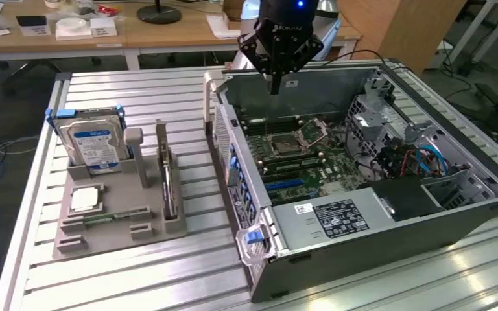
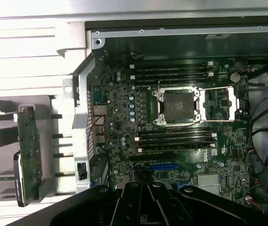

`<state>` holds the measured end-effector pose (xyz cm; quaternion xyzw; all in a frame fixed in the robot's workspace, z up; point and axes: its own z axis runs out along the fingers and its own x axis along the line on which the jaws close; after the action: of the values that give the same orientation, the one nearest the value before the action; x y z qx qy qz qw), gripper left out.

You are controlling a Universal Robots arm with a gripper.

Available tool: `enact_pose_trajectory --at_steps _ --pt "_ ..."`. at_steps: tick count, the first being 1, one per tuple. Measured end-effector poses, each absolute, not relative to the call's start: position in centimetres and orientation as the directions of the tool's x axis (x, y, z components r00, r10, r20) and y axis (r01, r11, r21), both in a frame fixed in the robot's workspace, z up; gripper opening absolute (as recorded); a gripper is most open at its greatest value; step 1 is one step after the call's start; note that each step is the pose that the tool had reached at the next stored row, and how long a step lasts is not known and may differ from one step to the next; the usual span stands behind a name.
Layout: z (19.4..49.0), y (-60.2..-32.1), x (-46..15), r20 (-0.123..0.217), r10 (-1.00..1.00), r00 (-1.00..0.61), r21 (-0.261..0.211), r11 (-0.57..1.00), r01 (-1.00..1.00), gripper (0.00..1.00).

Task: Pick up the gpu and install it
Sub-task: 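Reach for the gpu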

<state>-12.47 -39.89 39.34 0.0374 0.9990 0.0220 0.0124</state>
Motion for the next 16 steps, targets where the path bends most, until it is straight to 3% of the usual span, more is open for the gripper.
enact_pose_trajectory --at_steps 16 --pt "39.3 -39.9 -15.7 -0.023 0.075 -0.997 0.045 0.996 0.074 0.11"
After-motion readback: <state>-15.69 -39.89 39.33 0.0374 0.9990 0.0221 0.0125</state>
